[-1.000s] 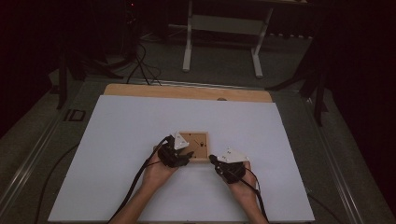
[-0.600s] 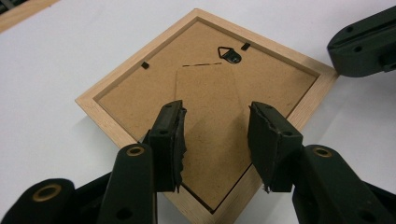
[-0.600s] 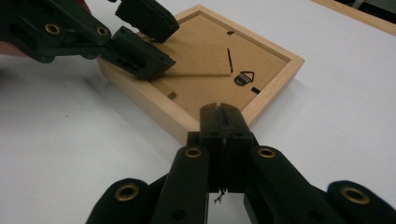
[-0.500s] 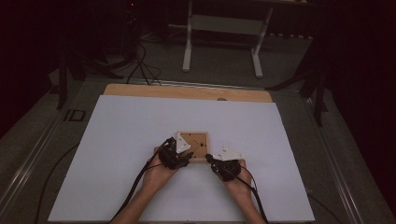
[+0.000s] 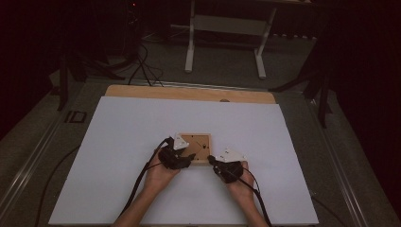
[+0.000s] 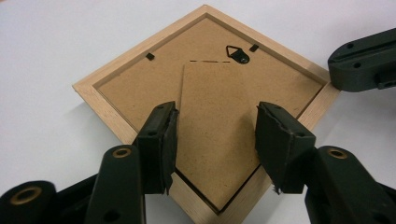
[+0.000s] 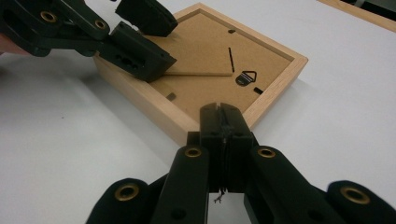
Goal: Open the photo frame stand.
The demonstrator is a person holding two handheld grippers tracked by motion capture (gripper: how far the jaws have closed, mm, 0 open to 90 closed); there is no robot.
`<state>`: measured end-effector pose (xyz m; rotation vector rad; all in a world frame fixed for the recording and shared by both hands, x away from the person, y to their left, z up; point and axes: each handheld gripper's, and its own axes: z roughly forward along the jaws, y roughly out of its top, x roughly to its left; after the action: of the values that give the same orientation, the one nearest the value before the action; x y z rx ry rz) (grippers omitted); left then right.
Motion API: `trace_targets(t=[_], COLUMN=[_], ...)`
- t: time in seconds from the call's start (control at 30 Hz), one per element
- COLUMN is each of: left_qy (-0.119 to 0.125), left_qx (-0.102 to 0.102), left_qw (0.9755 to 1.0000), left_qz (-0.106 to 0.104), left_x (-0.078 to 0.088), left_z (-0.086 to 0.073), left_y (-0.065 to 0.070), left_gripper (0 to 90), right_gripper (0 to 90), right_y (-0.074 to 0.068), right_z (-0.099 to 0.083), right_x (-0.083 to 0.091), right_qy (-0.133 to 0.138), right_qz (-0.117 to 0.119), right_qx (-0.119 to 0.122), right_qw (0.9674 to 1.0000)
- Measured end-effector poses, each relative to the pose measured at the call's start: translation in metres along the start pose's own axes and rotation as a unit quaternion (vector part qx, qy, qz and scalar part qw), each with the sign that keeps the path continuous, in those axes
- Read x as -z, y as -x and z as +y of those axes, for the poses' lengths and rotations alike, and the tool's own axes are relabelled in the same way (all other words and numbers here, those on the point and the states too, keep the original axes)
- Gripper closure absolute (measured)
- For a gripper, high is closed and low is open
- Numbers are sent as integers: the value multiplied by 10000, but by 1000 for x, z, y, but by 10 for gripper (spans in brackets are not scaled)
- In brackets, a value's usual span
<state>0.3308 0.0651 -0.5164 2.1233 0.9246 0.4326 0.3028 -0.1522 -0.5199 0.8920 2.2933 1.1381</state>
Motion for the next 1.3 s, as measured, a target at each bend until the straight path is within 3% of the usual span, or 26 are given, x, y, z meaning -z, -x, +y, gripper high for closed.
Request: trace_targets(t=[0.33,0.8,1.3], left_qy=[-76,-272,-220], left_qx=[-40,-101,-160], left_qw=[9999,9995,9995], left_qz=[58,104,178], left_x=[0,5,7], left_z=[2,16,22], left_y=[1,3,5], left_gripper=[513,515,511], right_gripper=[898,900,900], right_y=[1,-1,-2], right_z=[0,0,0], right_x=[-1,0,0], right_qy=[18,-17,-22], right_qz=[21,-26,-48], right_qx=[-67,74,94], right_qw=[10000,10000,9999])
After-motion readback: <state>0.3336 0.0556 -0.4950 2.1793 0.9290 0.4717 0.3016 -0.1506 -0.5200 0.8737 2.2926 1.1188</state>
